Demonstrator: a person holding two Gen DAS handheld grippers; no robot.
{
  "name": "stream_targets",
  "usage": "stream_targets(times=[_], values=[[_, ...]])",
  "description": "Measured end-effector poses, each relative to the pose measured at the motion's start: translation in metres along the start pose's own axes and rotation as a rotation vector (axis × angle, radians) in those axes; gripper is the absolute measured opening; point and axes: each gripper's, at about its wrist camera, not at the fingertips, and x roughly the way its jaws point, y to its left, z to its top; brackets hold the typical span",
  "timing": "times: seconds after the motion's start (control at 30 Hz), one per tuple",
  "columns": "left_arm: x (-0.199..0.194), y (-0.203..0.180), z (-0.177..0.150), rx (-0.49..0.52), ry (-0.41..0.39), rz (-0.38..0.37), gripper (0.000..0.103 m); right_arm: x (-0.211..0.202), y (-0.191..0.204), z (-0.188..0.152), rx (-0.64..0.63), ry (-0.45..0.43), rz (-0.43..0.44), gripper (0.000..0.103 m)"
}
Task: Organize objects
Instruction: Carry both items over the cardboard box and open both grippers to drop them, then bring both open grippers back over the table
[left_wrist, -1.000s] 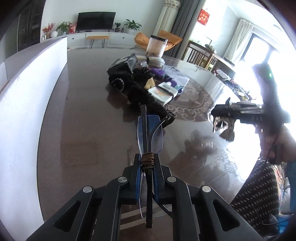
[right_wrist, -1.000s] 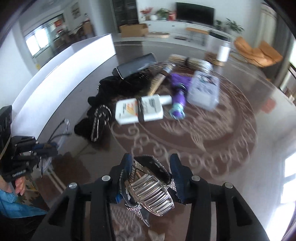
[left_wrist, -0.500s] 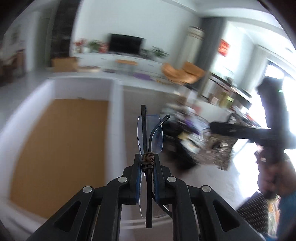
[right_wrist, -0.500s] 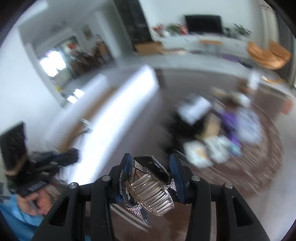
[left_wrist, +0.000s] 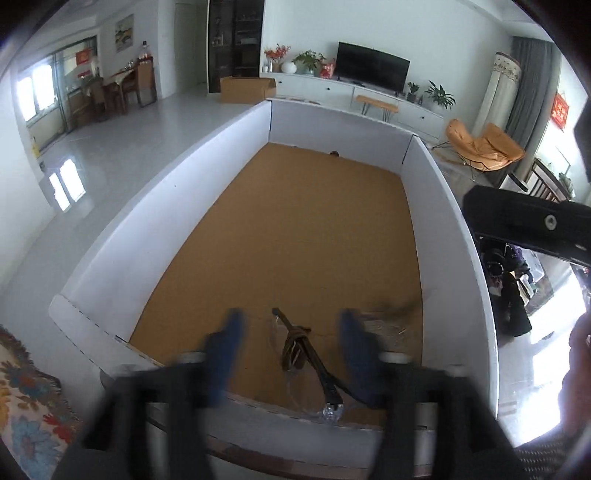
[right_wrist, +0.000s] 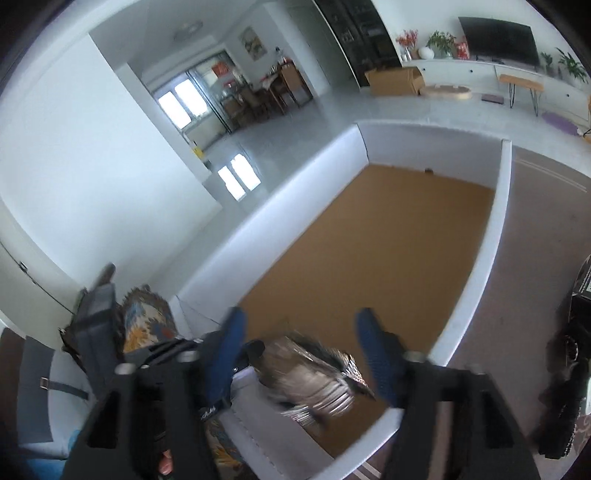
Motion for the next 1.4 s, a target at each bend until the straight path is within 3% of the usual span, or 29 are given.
stream_targets(times=[0.03, 0.17, 0.2, 0.33, 0.43, 0.53, 0.7, 1.0, 1.4], values=[[-0.003, -0.002, -0.002, 0.001, -0.023, 0.003, 0.079, -0.002, -0.001, -0.003, -0.004, -0.017, -0.013, 0.07], [-0.014, -0.032, 0.003, 0.039, -0.064, -0.023, 0.079, -0.033, -0.02, -0.013, -0.003, -0.119, -0.088, 0.084], [-0.016, -0.043, 0.004, 0.059, -0.068, -0.037, 0.079, -0.045, -0.027, -0.019, -0.005, -0.148, -0.12, 0.089], [-0.027, -0.109, 0.004, 0.19, -0.081, -0.116, 0.085, -0.096, -0.079, -0.06, 0.018, -0.246, -0.306, 0.091], [-0.032, -0.153, -0.002, 0.264, -0.067, -0.174, 0.087, -0.129, -0.129, -0.1, 0.069, -0.249, -0.461, 0.091], [-0.034, -0.19, -0.014, 0.33, -0.047, -0.202, 0.087, -0.149, -0.174, -0.14, 0.138, -0.197, -0.596, 0.091], [-0.031, -0.229, -0.026, 0.406, -0.024, -0.208, 0.087, -0.193, -0.231, -0.204, 0.272, -0.177, -0.722, 0.091], [-0.005, -0.257, -0.044, 0.44, 0.025, -0.16, 0.087, -0.216, -0.268, -0.238, 0.361, -0.168, -0.795, 0.091], [0.062, -0.279, -0.065, 0.466, 0.129, -0.103, 0.087, -0.206, -0.29, -0.245, 0.388, -0.127, -0.811, 0.091]])
